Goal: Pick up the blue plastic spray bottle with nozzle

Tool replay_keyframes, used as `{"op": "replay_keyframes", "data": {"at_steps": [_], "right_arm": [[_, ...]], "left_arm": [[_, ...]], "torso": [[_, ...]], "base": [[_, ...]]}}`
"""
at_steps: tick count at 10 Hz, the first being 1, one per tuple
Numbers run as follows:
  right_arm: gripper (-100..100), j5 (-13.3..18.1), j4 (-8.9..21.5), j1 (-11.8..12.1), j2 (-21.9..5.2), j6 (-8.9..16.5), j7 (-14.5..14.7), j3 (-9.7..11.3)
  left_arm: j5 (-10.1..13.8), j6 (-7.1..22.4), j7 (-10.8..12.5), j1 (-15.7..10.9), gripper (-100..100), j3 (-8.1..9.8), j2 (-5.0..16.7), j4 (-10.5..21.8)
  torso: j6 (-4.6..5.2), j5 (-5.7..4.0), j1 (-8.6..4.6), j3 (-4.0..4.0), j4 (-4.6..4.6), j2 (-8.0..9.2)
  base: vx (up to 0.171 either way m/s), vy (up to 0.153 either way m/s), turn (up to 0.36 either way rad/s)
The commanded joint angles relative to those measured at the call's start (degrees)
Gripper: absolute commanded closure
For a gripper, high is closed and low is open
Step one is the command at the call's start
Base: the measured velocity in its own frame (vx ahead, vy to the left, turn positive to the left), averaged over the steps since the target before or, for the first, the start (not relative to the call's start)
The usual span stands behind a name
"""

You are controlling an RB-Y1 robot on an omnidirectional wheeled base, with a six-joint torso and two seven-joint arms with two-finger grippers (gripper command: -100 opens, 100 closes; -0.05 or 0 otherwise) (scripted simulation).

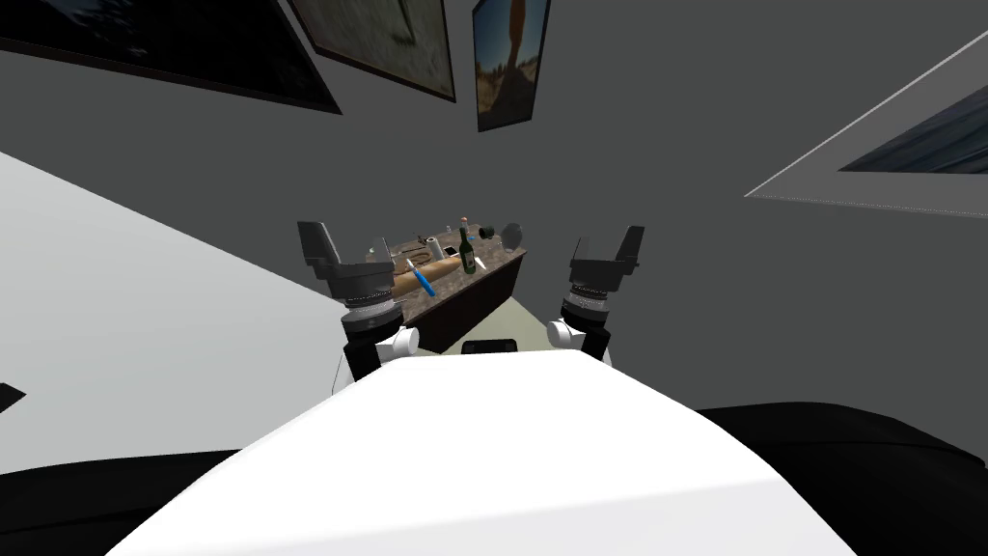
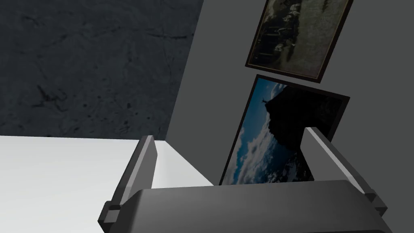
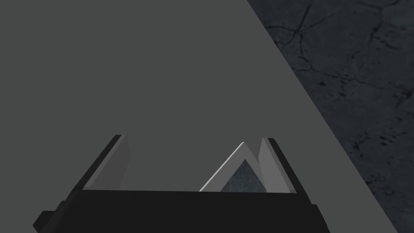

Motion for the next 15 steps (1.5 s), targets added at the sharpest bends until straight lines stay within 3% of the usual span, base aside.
{"op": "replay_keyframes", "data": {"at_steps": [1,6,7,10,11,15], "right_arm": [[0,0.0,0.0,0.0,0.0,0.0,0.0,0.0],[0,0.0,0.0,0.0,0.0,0.0,0.0,0.0],[0,0.0,0.0,0.0,0.01,0.0,0.0,0.0],[0,0.0,0.0,0.0,0.01,0.0,0.0,0.0],[0,0.0,0.0,0.0,0.01,0.0,0.0,0.01],[0,0.0,0.0,0.0,0.0,0.0,0.0,0.0]], "left_arm": [[0.72,1.37,0.27,0.51,-100,-0.11,2.72,0.18],[3.77,7.55,1.3,2.79,-100,-0.39,10.69,1.1],[3.77,7.55,1.3,2.79,-100,-0.39,10.69,1.1],[6.22,12.53,2.0,4.8,-100,-0.4,16.0,1.95],[6.22,12.93,2.0,4.8,-100,-0.4,16.41,1.95],[8.79,19.18,2.59,7.14,-100,-0.13,22.63,3.06]], "torso": [[0.0,0.0,0.0,0.0,0.0,0.0],[0.0,-0.04,-0.2,-0.05,-0.02,-0.09],[0.0,-0.05,-0.23,-0.06,-0.02,-0.09],[0.0,-0.05,-0.23,-0.04,-0.02,-0.07],[0.0,-0.07,-0.3,-0.05,-0.02,-0.08],[0.01,-0.05,-0.22,-0.03,-0.01,-0.05]], "base": [[0.003,-0.023,0.008],[0.018,-0.058,0.014],[0.01,-0.052,0.009],[0.018,-0.068,0.011],[0.015,-0.064,0.008],[0.014,-0.06,0.006]]}}
